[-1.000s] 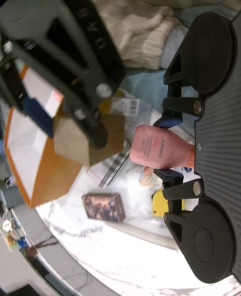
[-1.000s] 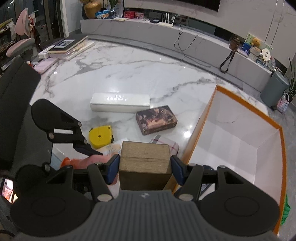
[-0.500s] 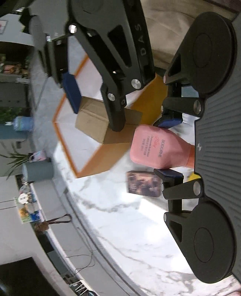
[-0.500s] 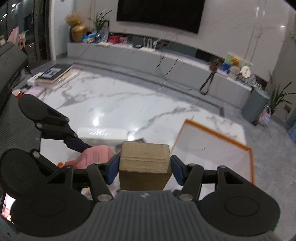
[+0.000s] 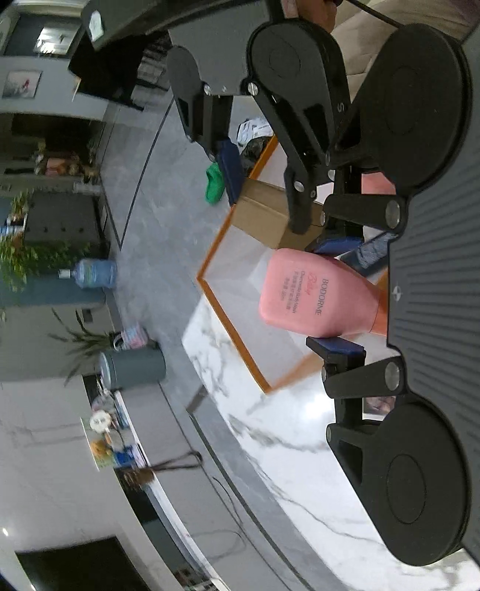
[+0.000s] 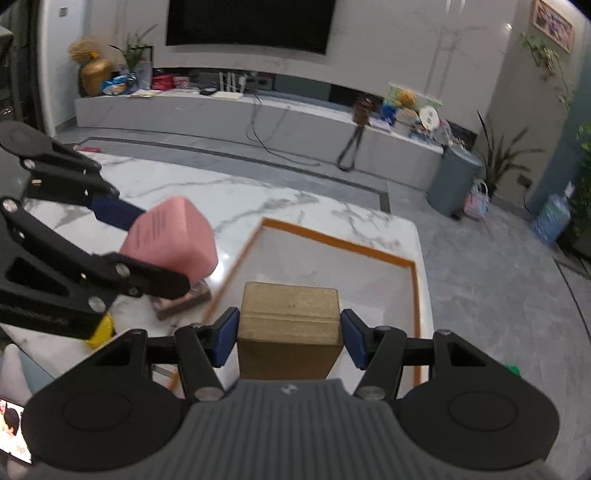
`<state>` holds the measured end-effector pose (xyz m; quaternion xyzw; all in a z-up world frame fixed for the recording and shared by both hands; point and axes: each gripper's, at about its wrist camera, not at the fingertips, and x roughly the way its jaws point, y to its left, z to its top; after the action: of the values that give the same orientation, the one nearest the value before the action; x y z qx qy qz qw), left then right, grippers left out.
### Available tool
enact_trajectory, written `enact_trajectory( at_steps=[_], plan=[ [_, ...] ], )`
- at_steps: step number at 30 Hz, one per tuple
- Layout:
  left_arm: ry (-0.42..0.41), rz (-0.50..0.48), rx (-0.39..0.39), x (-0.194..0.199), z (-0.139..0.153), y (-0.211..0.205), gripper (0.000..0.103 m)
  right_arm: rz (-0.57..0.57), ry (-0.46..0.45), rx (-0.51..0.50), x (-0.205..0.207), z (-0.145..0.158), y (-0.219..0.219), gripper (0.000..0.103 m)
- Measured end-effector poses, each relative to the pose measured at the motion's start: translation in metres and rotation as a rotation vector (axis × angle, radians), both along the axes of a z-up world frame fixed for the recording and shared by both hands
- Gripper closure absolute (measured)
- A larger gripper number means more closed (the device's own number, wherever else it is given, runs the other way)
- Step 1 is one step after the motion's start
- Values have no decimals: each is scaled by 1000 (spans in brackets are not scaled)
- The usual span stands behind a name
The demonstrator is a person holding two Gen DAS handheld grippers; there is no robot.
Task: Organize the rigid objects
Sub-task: 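Lift the cube and pink bottle and carry them over the box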
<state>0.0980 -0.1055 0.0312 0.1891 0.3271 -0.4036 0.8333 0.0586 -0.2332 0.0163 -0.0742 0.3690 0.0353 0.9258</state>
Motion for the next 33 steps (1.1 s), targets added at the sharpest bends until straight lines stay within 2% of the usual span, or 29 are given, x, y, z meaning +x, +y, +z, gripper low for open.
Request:
enact_trajectory(
  at_steps=[7,14,17,29,33],
  plan=[
    [-65,-122,113,3,-25,-30,52,-65,76,44,16,-27,-26,44],
    [-93,-155,113,14,-31,-45,52,-88,136,92,32,-50,-33,44],
    [-123,-175,141,14,-38,-51,52,-92,149,110,36,-57,-34,44],
    [-61,-179,180,31,-67,-61,52,-129,186,156,50,-73,-47,44],
    [-81,-208,221,25,-74,-64,52,-153,203,150,56,-83,-52,44]
  ],
)
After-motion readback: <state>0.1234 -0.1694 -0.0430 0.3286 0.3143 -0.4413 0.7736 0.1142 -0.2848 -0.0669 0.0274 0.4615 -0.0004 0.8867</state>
